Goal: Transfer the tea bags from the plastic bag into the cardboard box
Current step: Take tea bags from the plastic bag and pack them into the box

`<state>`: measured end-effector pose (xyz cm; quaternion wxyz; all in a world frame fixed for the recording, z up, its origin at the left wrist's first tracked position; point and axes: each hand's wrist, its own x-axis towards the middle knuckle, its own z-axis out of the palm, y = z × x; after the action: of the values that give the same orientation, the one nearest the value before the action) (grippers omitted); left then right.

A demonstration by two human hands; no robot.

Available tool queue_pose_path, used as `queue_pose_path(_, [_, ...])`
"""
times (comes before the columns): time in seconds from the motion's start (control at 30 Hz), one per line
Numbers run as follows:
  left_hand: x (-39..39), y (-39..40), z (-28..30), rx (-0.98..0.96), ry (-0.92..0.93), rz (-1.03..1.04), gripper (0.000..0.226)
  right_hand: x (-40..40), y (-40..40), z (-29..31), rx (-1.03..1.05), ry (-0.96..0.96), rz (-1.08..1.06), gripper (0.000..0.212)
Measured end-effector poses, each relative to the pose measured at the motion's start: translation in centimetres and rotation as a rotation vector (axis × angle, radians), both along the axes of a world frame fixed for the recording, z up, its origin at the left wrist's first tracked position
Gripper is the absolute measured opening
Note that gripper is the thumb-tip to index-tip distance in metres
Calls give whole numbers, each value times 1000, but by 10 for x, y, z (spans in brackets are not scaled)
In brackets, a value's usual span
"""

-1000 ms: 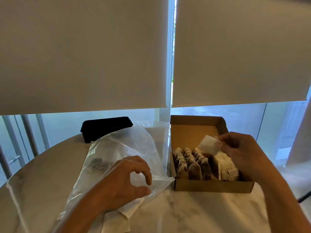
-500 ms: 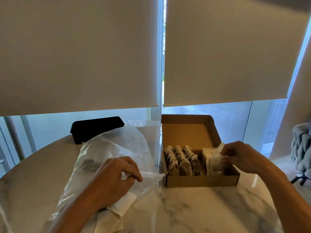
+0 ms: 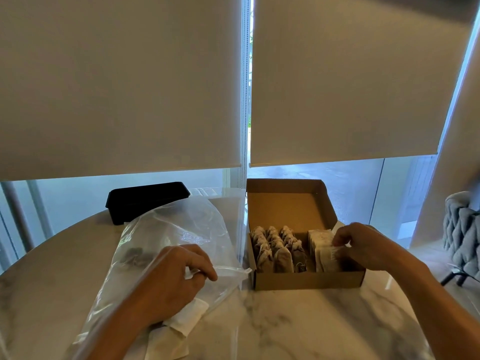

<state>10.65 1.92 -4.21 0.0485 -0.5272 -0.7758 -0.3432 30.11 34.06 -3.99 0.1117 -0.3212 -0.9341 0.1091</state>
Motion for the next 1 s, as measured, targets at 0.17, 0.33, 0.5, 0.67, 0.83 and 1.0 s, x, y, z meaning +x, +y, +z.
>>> queue_pose_path(0.17, [-1, 0, 0, -9, 6, -1, 35, 1, -1, 3, 24, 31, 74, 25])
queue_pose_path(0.33, [-1, -1, 1, -8, 0, -5, 32, -13, -8, 14, 24, -197, 273, 43])
queue_pose_path(0.5, [-1, -1, 0, -19, 4, -8, 31, -26, -10, 14, 152, -410, 369, 43])
queue_pose_path(0.67, [-2, 0, 0, -36, 6, -9, 29, -31, -8, 15, 287, -508, 484, 27])
queue_pose_path(0.83, [-3, 1, 0, -28, -13, -10, 31, -29, -10, 19, 320, -494, 475, 26])
queue_pose_path(1.0, [-3, 1, -2, -33, -24, -12, 31, -27, -11, 21, 324, -535, 457, 31])
